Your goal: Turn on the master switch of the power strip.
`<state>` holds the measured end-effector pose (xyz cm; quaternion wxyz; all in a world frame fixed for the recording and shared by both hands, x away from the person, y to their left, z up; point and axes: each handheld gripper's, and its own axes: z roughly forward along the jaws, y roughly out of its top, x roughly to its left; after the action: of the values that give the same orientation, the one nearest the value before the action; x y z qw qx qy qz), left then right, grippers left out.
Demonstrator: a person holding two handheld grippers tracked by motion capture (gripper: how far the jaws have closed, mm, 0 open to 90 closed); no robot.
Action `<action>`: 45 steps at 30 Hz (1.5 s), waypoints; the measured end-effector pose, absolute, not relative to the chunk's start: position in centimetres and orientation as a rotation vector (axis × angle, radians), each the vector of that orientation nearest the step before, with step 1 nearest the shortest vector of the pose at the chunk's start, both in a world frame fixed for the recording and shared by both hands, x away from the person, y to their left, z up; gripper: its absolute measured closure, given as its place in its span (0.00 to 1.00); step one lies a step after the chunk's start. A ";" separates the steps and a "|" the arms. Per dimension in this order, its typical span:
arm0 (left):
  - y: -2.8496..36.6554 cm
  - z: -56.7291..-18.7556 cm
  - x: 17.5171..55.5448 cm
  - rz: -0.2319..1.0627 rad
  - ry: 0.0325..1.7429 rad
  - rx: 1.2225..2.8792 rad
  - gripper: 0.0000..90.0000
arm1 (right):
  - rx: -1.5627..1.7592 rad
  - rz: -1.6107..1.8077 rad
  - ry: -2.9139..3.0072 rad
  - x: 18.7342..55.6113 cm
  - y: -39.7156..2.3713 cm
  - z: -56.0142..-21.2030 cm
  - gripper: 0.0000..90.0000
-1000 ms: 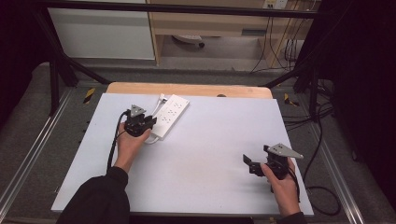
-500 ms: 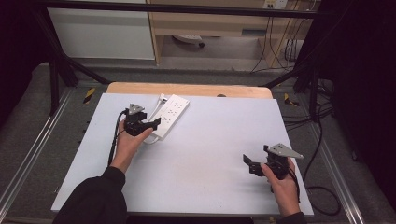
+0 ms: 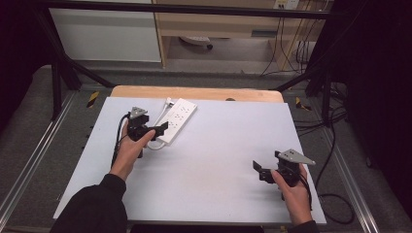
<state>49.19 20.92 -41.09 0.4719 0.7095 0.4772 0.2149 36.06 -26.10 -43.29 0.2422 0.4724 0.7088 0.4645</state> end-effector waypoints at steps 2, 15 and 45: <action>20.9 -40.9 49.0 0.520 1.164 1.747 0.09 | 1.292 1.270 1.937 36.1 -26.1 -43.3 0.03; 22.4 -39.6 46.0 0.484 1.152 1.752 0.10 | 1.283 1.277 1.949 36.1 -25.9 -43.3 0.03; 30.1 -41.2 34.8 0.548 1.155 1.671 0.11 | 1.288 1.229 1.986 36.3 -25.3 -44.0 0.03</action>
<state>34.80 30.14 -41.16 0.4959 0.6895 0.4768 0.2262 36.25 -25.30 -43.96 0.2351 0.4694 0.7237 0.4479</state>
